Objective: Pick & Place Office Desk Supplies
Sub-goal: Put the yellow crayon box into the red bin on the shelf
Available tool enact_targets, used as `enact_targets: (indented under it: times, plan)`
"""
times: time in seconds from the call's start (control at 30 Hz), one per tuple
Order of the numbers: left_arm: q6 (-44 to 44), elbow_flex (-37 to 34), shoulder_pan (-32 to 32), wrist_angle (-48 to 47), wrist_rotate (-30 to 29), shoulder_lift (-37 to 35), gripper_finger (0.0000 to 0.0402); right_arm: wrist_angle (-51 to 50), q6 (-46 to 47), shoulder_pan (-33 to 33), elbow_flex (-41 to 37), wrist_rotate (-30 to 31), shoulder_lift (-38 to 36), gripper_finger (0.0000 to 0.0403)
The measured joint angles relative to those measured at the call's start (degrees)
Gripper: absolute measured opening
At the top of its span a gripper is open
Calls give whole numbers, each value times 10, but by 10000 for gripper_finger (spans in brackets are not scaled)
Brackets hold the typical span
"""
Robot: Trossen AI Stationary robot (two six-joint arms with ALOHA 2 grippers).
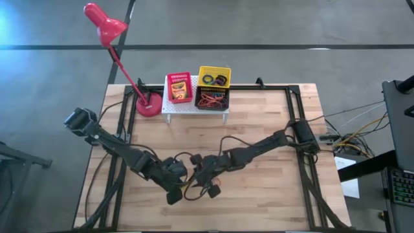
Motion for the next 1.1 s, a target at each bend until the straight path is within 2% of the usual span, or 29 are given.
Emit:
enact_targets:
  times: [0.13, 0.23, 0.4, 0.5, 0.6, 0.73, 0.87, 0.97, 1.03, 1.1]
  plan:
    - [16, 0, 1, -2, -20, 0, 19, 2, 24, 0, -8, -4, 0, 60]
    - [19, 0, 5, -3, -32, 0, 40, 6, 36, 0, -11, -4, 1, 27]
    - [28, 0, 17, -18, -28, -12, 102, 26, 70, 1, -23, 5, 1, 25]
    - [25, 14, 24, -76, 13, -34, 132, 65, 110, 1, -40, 29, 1, 25]
    - [-20, 24, 21, -137, 3, -65, 148, 120, 164, 0, -72, 61, -3, 25]
    - [-35, 14, -21, -155, -93, -106, 152, 179, 223, 1, -142, 124, -45, 24]
    - [-35, -29, -86, -112, -280, -119, 152, 257, 246, 2, -231, 172, -123, 24]
    - [-3, -90, -113, -6, -407, -113, 153, 307, 248, 3, -286, 183, -172, 24]
    - [57, -138, -116, 103, -446, -106, 153, 329, 250, 4, -313, 183, -203, 25]
    - [133, -189, -108, 234, -457, -101, 153, 342, 250, 5, -330, 183, -228, 28]
